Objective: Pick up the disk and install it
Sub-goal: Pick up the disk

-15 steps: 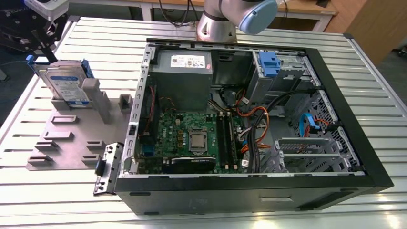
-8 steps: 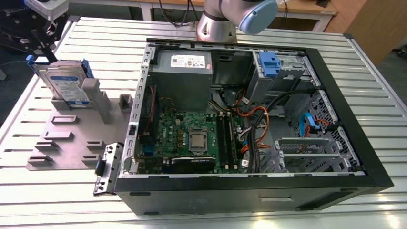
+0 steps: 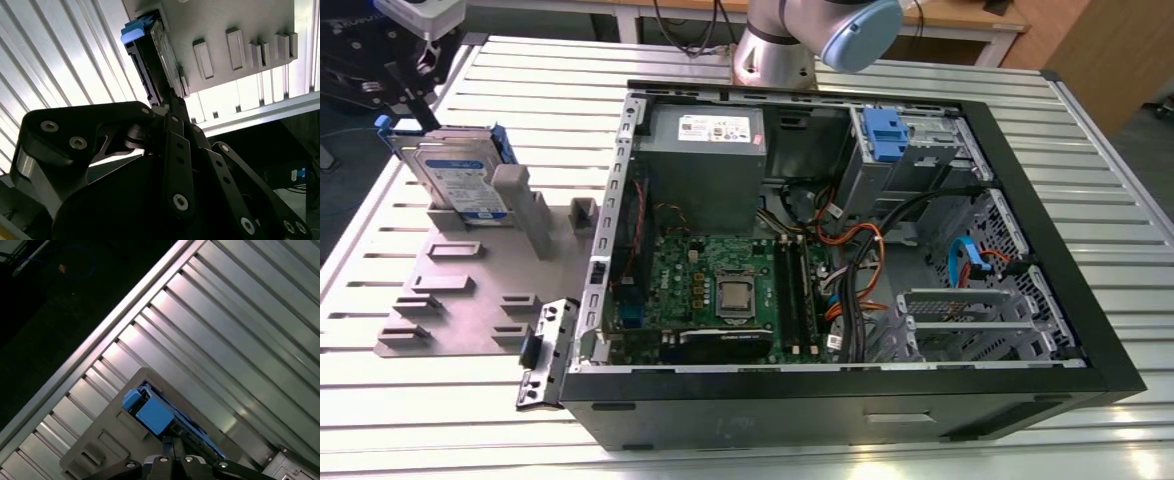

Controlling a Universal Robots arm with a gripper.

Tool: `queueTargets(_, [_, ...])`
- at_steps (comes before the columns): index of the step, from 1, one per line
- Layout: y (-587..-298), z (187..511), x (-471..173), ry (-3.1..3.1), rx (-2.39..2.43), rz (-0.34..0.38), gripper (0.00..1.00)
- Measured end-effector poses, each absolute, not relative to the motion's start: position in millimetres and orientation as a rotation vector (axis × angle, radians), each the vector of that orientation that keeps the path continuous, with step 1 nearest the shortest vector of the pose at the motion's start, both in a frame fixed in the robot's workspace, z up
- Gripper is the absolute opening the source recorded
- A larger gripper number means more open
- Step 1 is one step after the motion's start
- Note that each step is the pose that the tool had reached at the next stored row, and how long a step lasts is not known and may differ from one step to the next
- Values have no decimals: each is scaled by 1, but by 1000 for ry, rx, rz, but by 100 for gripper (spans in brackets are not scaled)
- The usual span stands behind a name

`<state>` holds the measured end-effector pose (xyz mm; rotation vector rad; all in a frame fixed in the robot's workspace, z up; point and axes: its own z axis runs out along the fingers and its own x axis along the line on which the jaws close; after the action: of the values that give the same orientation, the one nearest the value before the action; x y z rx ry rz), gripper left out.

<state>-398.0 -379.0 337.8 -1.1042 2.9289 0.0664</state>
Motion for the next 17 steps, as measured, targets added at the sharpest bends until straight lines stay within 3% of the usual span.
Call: queueTargets(17, [-379, 337, -398, 2759, -1491, 68, 11])
